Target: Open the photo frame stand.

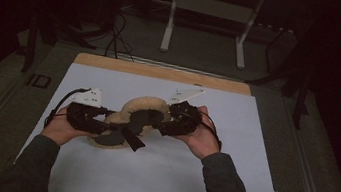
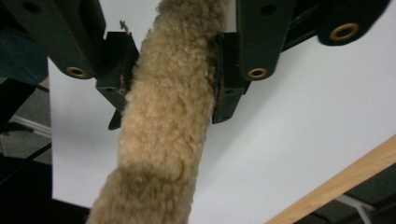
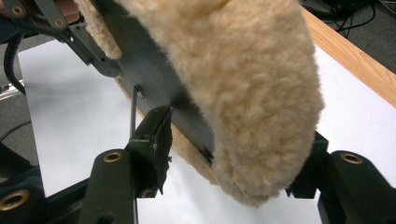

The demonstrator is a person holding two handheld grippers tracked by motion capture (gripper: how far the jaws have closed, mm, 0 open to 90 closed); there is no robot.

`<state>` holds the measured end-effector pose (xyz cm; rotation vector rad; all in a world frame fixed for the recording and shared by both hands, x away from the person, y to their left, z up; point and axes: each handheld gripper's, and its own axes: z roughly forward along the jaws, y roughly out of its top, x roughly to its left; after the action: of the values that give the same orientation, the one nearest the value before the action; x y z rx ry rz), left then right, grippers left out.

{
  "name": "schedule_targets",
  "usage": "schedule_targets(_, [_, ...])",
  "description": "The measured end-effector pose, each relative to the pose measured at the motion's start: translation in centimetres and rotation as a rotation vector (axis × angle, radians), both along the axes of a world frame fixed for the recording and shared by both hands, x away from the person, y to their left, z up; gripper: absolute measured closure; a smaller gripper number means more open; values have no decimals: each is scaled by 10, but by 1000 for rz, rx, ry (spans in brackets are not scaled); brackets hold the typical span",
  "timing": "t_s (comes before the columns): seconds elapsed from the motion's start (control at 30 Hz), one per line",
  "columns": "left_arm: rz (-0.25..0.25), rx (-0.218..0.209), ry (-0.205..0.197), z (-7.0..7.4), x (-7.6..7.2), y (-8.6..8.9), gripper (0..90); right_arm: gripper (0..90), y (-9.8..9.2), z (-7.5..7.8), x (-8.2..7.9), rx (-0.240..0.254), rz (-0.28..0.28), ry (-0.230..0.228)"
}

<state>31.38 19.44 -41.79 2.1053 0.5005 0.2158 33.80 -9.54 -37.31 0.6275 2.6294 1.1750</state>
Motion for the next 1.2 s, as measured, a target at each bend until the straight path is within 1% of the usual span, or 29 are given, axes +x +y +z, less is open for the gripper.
schedule_targets(0.07, [4,7,-1,-1,1,-2,581,426,-1,-1,1,4,-3,3])
schedule_targets(0.1, [10,22,-7,-1,2,-3,586,426,-2,-2,1,9,-5,6])
schedule_targets(0.13, [8,27,-10,-1,2,-4,610,426,-3,-2,2,10,-6,9])
schedule_targets(0.2, [-7,36,-14,-1,2,-4,627,424,-5,-4,2,14,-8,14])
schedule_targets(0.33, [-26,38,-16,0,1,-4,652,406,-6,-6,2,25,-6,12])
schedule_targets(0.57, [-35,54,-30,0,0,-5,664,373,-7,-8,2,59,-14,14])
schedule_targets(0.63, [-35,54,-31,0,0,-5,665,369,-7,-9,2,62,-15,15])
schedule_targets(0.7, [-33,55,-33,0,0,-5,666,358,-8,-11,3,75,-22,20])
schedule_targets(0.77, [-25,58,-32,1,0,-4,667,353,-8,-12,3,67,-38,18])
schedule_targets(0.8, [-25,58,-32,1,0,-4,668,353,-8,-12,3,67,-38,18])
schedule_targets(0.83, [-14,47,-28,0,0,-1,668,351,-9,-13,4,59,-45,17])
schedule_targets(0.87, [-13,43,-25,0,0,0,669,344,-11,-17,5,57,-55,24])
schedule_targets(1.0, [0,27,-24,-1,-1,5,669,338,-17,-23,6,65,-73,34])
schedule_targets(1.2, [5,27,-25,-1,-1,3,669,339,-27,-29,5,74,-89,47])
